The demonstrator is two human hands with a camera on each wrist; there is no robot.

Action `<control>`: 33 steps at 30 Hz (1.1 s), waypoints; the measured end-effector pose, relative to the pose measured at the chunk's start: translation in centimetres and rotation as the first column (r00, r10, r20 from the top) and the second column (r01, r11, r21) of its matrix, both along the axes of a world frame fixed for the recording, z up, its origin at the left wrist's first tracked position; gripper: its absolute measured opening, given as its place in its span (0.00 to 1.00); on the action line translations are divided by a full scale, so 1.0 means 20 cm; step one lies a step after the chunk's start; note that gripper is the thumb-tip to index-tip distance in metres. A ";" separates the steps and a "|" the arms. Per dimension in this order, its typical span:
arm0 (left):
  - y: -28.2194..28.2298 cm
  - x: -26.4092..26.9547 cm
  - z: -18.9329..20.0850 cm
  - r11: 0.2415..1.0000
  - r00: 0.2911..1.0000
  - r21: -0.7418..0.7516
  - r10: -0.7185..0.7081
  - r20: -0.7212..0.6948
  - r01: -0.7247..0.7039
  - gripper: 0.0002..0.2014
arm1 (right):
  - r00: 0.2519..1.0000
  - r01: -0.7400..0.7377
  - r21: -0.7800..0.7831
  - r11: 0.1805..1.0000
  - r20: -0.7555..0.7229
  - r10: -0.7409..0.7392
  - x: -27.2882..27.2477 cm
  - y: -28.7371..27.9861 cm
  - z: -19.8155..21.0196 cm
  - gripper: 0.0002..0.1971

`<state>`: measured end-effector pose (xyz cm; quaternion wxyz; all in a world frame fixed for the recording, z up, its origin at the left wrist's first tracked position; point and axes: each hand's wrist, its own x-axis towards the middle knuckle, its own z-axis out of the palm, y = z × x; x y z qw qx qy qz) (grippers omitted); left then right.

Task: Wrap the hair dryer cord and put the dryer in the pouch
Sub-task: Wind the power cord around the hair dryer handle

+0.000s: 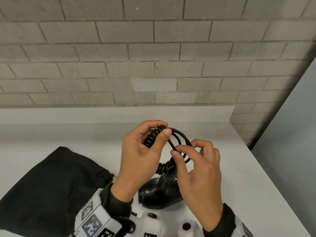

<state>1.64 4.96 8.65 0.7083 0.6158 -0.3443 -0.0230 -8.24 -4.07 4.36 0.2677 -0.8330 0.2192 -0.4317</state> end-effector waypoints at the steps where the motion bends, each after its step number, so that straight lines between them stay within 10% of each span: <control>1: -0.01 0.00 -0.01 1.000 0.999 0.001 0.022 0.038 -0.022 0.06 | 0.997 -0.072 0.177 0.982 -0.013 0.076 -0.01 0.00 0.02 0.04; 4: -0.02 0.03 -0.04 0.996 0.985 0.019 0.081 0.150 -0.084 0.07 | 0.966 -0.201 0.581 0.789 -0.014 0.257 -0.04 -0.03 0.13 0.06; 9: -0.03 0.05 -0.07 0.985 0.920 0.047 0.135 0.367 -0.164 0.09 | 0.852 -0.386 0.909 0.157 0.286 0.438 -0.09 -0.13 0.27 0.13; 11: -0.03 0.06 -0.07 0.981 0.896 0.049 0.149 0.417 -0.186 0.10 | 0.859 -0.395 0.893 0.217 0.276 0.430 -0.09 -0.14 0.28 0.16; 14: -0.03 0.09 -0.06 0.971 0.858 0.037 0.189 0.478 -0.235 0.12 | 0.934 -0.301 0.628 0.718 0.043 0.354 -0.09 -0.11 0.25 0.14; 17: -0.03 0.11 -0.06 0.960 0.797 0.038 0.209 0.567 -0.279 0.12 | 0.971 -0.228 0.349 0.909 0.014 0.239 -0.10 -0.07 0.21 0.09; 23: -0.02 0.13 -0.07 0.957 0.749 0.050 0.189 0.635 -0.284 0.11 | 0.936 -0.315 0.558 0.768 0.048 0.349 -0.11 -0.10 0.25 0.16; 28: -0.03 0.13 -0.07 0.967 0.745 0.040 0.167 0.646 -0.251 0.11 | 0.813 -0.481 0.876 -0.040 0.463 0.353 -0.11 -0.19 0.28 0.15; 29: -0.03 0.13 -0.08 0.969 0.759 0.036 0.167 0.629 -0.243 0.11 | 0.781 -0.522 0.848 -0.093 0.519 0.348 -0.11 -0.20 0.26 0.15; 33: -0.02 0.15 -0.08 0.973 0.802 0.022 0.178 0.570 -0.232 0.12 | 0.762 -0.615 0.693 0.376 0.400 0.510 -0.14 -0.15 0.15 0.06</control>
